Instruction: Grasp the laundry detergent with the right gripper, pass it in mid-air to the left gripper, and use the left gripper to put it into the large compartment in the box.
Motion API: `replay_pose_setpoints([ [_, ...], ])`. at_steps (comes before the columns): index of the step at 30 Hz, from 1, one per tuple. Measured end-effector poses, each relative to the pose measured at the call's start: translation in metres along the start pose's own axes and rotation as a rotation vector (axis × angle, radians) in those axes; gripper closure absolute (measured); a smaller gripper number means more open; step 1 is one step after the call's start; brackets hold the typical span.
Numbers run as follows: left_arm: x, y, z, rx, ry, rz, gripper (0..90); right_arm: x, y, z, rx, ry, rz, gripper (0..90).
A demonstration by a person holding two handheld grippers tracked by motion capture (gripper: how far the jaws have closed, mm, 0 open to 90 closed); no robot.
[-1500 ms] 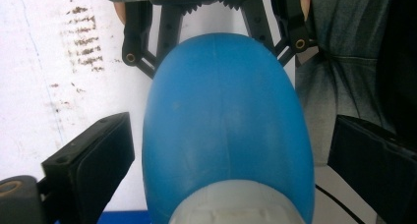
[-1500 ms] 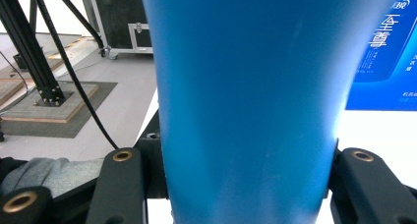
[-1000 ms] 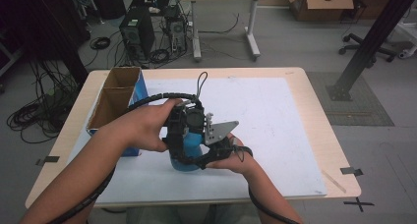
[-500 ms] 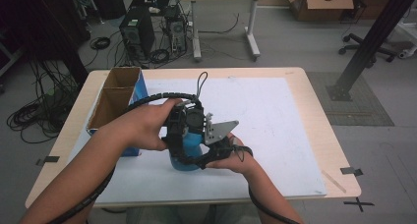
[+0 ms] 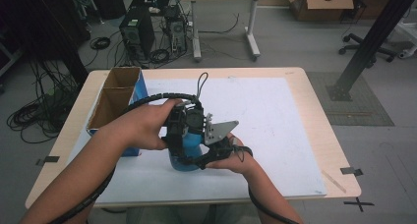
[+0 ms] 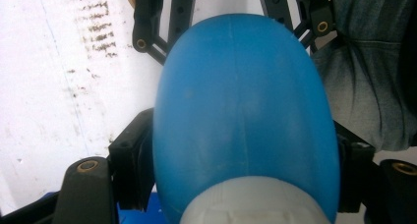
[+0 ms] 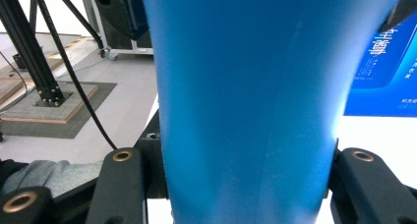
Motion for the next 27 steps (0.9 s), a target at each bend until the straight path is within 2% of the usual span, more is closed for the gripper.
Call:
replay_pose_setpoints([
  [3,-0.0004,-0.0002,0.0001,0.009,0.010,0.007,29.9,0.0001,0.0001,0.0001,-0.001,0.001,-0.001,45.7],
  [5,-0.0018,-0.0009,0.0006,0.010,0.013,0.003,36.7,0.0004,0.0002,0.0001,0.002,-0.001,0.003,45.7],
  [27,-0.0037,-0.0026,0.0054,-0.022,0.064,0.011,38.3,0.0004,0.0010,0.0015,-0.008,-0.009,0.002,45.2],
])
Point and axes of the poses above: each handheld gripper's, and its own axes: x roughly forward along the jaws, z roughly out of its top, y roughly to its left, the point moved 3 cm from there along x, roughly forward along the jaws
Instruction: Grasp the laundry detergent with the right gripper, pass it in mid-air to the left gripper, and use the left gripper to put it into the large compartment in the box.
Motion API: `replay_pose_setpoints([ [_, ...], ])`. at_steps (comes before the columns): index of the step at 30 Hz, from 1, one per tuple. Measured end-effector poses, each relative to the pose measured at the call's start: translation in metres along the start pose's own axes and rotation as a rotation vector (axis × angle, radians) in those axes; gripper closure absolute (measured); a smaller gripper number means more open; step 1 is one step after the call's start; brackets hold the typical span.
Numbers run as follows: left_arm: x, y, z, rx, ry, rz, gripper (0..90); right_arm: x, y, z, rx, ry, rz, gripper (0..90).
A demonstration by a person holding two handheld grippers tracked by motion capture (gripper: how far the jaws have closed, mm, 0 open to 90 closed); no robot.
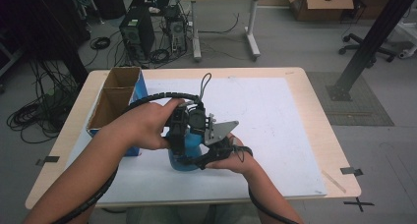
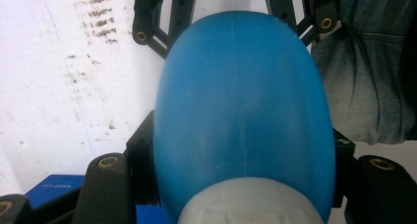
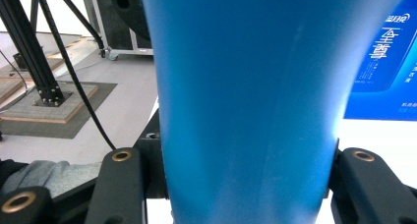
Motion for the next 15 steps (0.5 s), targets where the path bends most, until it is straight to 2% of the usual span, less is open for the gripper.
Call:
replay_pose_setpoints([
  [15,-0.0024,-0.0002,0.0029,-0.002,0.015,0.003,38.5,-0.0017,-0.0003,0.0000,-0.002,-0.014,-0.009,44.0],
])
Point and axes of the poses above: each handheld gripper's, and its own axes: x roughly forward along the jaws, z roughly out of its top, y roughly to its left, the point moved 3 cm from there along x, roughly forward along the jaws
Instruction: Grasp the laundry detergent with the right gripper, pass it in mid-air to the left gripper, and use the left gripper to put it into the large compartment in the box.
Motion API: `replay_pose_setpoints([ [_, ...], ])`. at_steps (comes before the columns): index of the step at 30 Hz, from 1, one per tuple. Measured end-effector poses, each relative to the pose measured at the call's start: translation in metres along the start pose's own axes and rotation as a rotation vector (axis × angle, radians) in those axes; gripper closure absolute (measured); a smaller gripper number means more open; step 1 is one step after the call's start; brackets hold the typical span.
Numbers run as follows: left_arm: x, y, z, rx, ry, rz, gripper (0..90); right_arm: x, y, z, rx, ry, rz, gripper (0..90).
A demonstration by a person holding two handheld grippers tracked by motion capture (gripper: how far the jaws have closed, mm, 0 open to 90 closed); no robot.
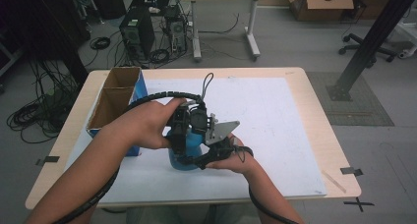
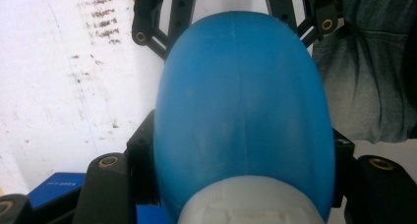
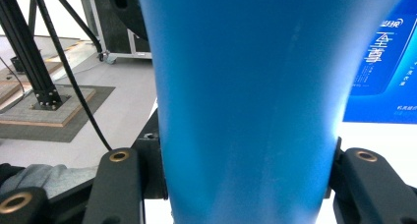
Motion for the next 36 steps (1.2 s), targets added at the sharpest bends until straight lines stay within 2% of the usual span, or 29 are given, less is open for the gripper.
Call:
replay_pose_setpoints([
  [4,0.000,0.000,0.000,-0.003,0.001,0.000,38.5,0.000,0.000,-0.001,0.006,-0.008,0.000,43.3],
  [5,0.000,0.000,0.000,-0.004,-0.002,0.002,38.5,0.000,-0.001,-0.001,0.010,-0.010,0.004,41.4],
  [7,0.000,0.001,0.000,-0.003,-0.001,0.003,38.5,0.001,-0.001,-0.001,0.034,-0.012,0.007,31.9],
  [15,-0.002,0.002,-0.001,-0.007,-0.007,0.004,38.5,0.001,-0.002,-0.004,0.050,0.008,-0.004,24.1],
  [16,-0.003,0.002,-0.002,-0.010,-0.004,0.006,38.5,0.000,-0.003,-0.004,0.055,0.015,-0.012,20.0],
  [18,-0.004,0.002,-0.002,-0.011,-0.001,0.005,38.4,-0.001,-0.003,-0.004,0.054,0.020,-0.011,18.7],
  [22,-0.006,0.003,-0.004,-0.023,-0.002,0.005,38.4,-0.007,-0.003,-0.002,0.049,0.036,-0.021,9.8],
  [29,-0.009,0.006,-0.007,-0.067,-0.008,0.000,38.4,-0.024,-0.007,0.002,0.037,0.120,-0.037,2.7],
  [31,-0.009,0.007,-0.008,-0.081,-0.011,-0.005,38.3,-0.033,-0.011,0.005,0.015,0.178,-0.041,0.9],
  [36,-0.012,0.009,-0.011,-0.119,-0.015,-0.010,38.3,-0.048,-0.017,0.012,-0.007,0.276,-0.049,0.4],
])
Point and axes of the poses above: each handheld gripper's, and its own axes: x roughly forward along the jaws, z roughly out of its top, y roughly to its left, the point moved 3 cm from there along x, roughly forward along the jaws
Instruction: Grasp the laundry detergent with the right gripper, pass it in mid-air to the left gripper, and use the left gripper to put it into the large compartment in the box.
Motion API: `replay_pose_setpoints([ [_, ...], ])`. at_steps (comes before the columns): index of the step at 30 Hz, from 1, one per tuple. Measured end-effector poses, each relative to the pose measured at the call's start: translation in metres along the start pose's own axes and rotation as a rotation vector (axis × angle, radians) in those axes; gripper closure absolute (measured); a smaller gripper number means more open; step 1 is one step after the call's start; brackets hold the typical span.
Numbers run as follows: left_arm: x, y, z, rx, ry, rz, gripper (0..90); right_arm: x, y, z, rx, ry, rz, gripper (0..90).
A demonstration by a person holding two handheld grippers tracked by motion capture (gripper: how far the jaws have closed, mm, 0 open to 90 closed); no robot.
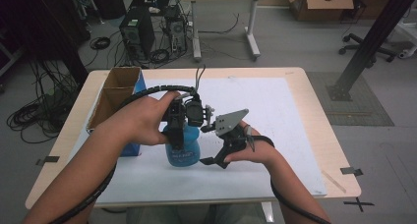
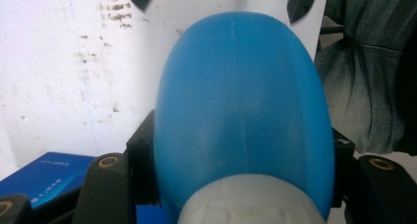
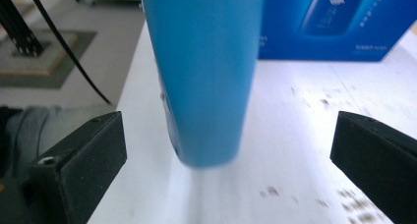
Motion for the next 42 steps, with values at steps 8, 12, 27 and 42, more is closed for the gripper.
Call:
replay_pose_setpoints([
  [8,-0.004,0.003,-0.002,-0.057,-0.009,-0.012,38.3,-0.022,-0.011,0.006,-0.044,0.158,-0.007,1.3],
  [12,-0.007,0.006,-0.003,-0.109,-0.012,-0.024,38.3,-0.034,-0.015,0.007,-0.073,0.268,-0.004,1.6],
  [27,-0.023,0.015,-0.007,-0.289,-0.055,-0.050,38.3,-0.061,-0.021,0.000,-0.068,0.486,0.013,2.6],
  [42,-0.049,0.027,-0.025,-0.522,-0.097,-0.055,38.3,-0.077,-0.028,-0.004,-0.031,0.591,0.028,2.9],
])
Point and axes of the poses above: each handheld gripper's, and its own axes: x roughly forward along the jaws, z roughly out of its top, y roughly to its left, the point moved 3 cm from there along x, roughly forward along the jaws
